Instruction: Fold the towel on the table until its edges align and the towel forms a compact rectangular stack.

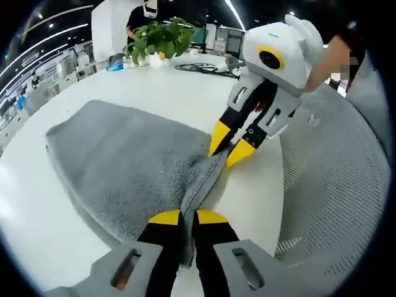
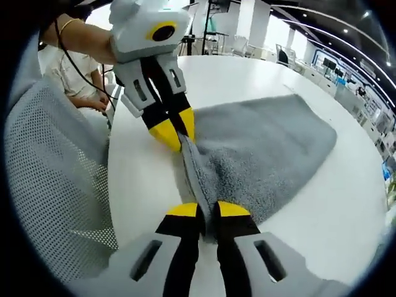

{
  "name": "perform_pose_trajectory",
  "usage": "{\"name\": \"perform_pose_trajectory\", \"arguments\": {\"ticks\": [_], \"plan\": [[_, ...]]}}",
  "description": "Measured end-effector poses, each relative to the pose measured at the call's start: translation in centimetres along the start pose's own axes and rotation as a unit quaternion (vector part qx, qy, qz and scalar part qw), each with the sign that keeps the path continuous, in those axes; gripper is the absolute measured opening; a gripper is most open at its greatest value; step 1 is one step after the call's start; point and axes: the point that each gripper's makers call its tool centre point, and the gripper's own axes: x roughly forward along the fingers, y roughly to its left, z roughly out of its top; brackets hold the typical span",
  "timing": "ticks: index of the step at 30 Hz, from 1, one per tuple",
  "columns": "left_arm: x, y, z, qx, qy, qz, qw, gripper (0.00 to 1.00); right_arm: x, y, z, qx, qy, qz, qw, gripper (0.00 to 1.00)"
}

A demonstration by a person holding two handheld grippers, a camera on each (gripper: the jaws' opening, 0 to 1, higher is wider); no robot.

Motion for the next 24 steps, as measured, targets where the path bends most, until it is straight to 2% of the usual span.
{"name": "perform_pose_trajectory", "arguments": {"ticks": [3, 6, 9, 12, 15, 17, 24], "plan": [[0.0, -0.1, -0.1, 0.008, 0.001, -0.002, 1.0000, 0.07, 0.0, -0.2, 0.0, 0.000, 0.001, 0.004, 1.0000, 0.05], [0.1, -0.1, -0.1, 0.011, 0.002, -0.001, 0.9999, 0.07, 0.0, -0.3, 0.1, 0.019, 0.002, 0.010, 0.9998, 0.04], [0.1, -0.2, -0.1, 0.016, 0.003, 0.006, 0.9998, 0.06, 0.0, -0.4, 0.2, 0.092, -0.001, 0.018, 0.9956, 0.04], [0.0, -0.2, 0.0, 0.019, 0.010, 0.010, 0.9997, 0.05, -0.3, -0.8, 0.5, 0.104, 0.004, 0.026, 0.9942, 0.03], [-0.3, 0.0, 0.2, -0.015, 0.016, 0.002, 0.9998, 0.05, -0.4, -0.7, 0.7, 0.108, 0.009, 0.031, 0.9936, 0.03], [-0.4, 0.0, 0.3, -0.009, 0.018, 0.000, 0.9998, 0.05, -0.5, -0.8, 0.8, 0.114, 0.009, 0.034, 0.9929, 0.03], [-1.1, -0.3, 0.9, 0.052, 0.026, 0.007, 0.9983, 0.05, -1.3, -0.8, 1.7, 0.138, 0.000, 0.039, 0.9897, 0.03]]}}
